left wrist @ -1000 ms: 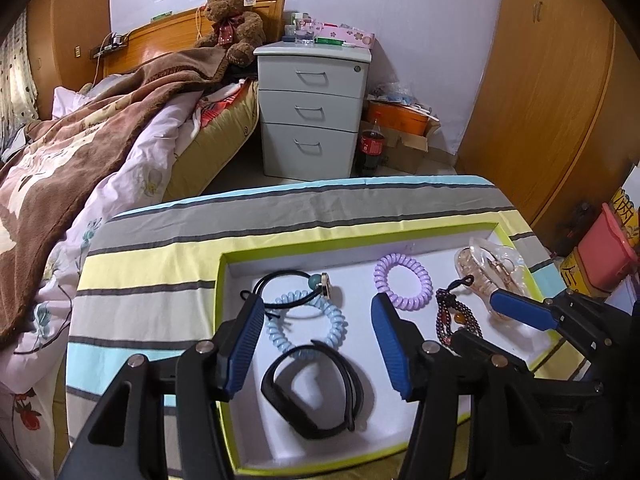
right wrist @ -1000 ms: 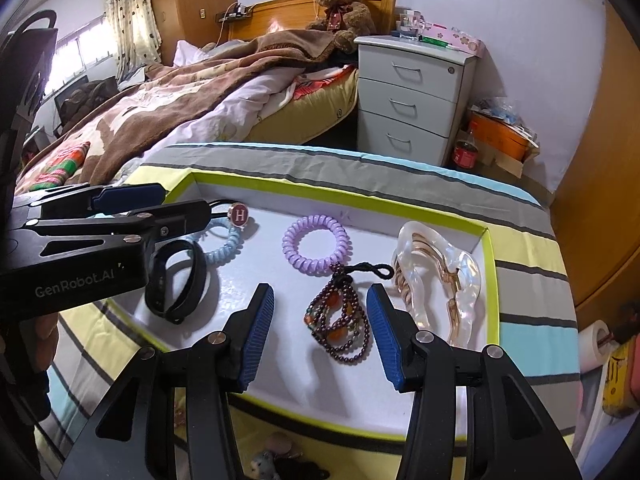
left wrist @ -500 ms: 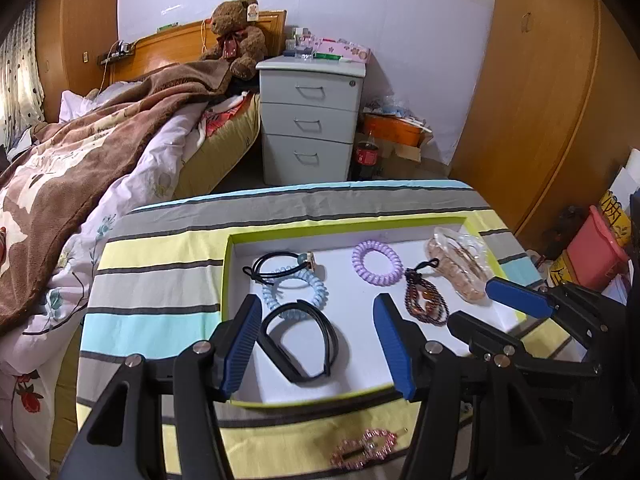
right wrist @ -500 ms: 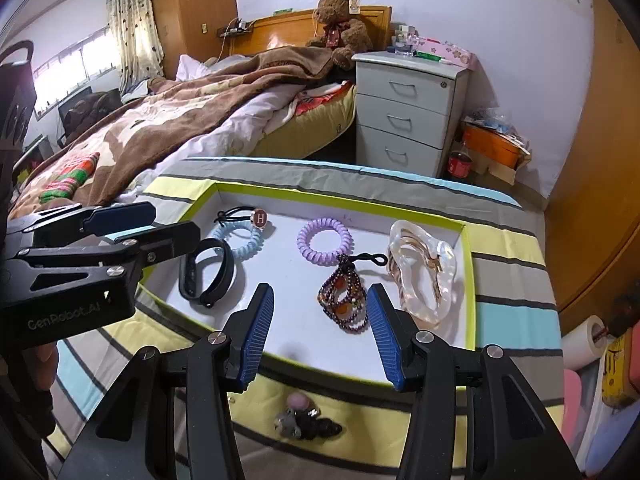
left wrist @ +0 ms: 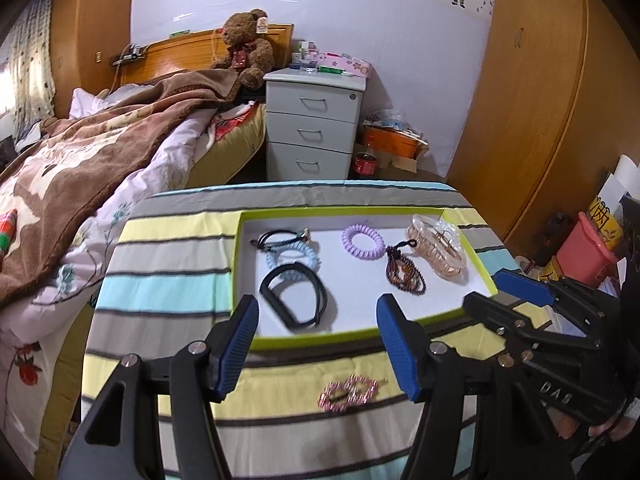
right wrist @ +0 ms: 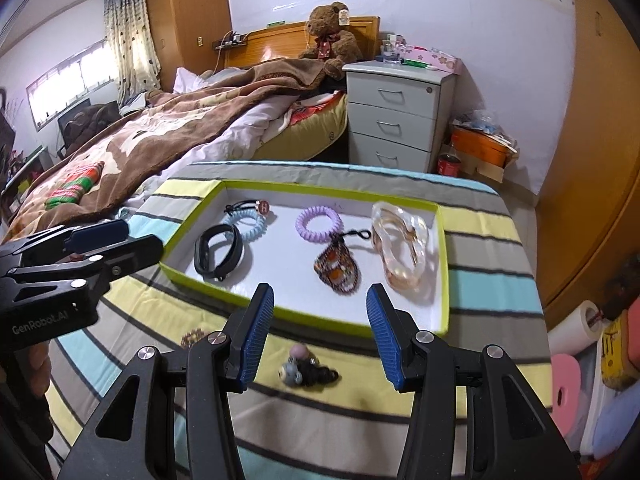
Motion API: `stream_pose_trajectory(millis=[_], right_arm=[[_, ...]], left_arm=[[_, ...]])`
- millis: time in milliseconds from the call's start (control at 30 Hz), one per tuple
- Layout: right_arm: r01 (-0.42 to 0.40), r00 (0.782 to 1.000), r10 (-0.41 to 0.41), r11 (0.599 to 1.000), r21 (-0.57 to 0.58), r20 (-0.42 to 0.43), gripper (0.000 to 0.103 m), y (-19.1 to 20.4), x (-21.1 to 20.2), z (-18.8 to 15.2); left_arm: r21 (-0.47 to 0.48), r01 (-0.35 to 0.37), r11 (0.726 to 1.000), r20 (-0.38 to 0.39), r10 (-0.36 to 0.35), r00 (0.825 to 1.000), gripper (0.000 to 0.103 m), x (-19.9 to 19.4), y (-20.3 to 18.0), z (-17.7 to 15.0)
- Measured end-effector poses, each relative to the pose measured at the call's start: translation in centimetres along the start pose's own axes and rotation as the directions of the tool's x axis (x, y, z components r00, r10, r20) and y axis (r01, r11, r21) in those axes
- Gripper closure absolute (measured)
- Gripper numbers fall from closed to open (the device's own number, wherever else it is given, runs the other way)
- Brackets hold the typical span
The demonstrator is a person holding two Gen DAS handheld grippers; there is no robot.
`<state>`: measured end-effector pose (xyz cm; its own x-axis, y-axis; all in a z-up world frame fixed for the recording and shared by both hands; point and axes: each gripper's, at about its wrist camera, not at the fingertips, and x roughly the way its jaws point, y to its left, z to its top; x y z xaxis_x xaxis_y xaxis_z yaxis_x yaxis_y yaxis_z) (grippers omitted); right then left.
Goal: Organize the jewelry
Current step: 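Move both open grippers out of the tray toward the remaining hair accessories, then grasp the grey bear-face hair tie with the right gripper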
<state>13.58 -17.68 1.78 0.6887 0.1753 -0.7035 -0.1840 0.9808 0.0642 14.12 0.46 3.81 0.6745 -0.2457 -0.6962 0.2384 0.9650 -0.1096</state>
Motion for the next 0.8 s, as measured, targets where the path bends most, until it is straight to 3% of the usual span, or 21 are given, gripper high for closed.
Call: stream_pose_trajectory(millis=[500, 800], right_arm=[[-0.028, 0.999, 0.031, 0.997, 0.075, -0.036, 0.053, -1.5, 0.9, -5.0], [-0.045, 0.996, 0.049, 0.997, 0.054, -0.073, 0.052, 0.0, 2.6, -5.2]], left_arm=[[-0.087, -0.011, 0.996, -0.012, 0.01, 1.0, 0.035, -0.7, 2.5, -5.3], [-0.115, -0.001, 0.993, -0.029, -0.003, 1.0, 0.034, -0.5, 3.6, -6.8]])
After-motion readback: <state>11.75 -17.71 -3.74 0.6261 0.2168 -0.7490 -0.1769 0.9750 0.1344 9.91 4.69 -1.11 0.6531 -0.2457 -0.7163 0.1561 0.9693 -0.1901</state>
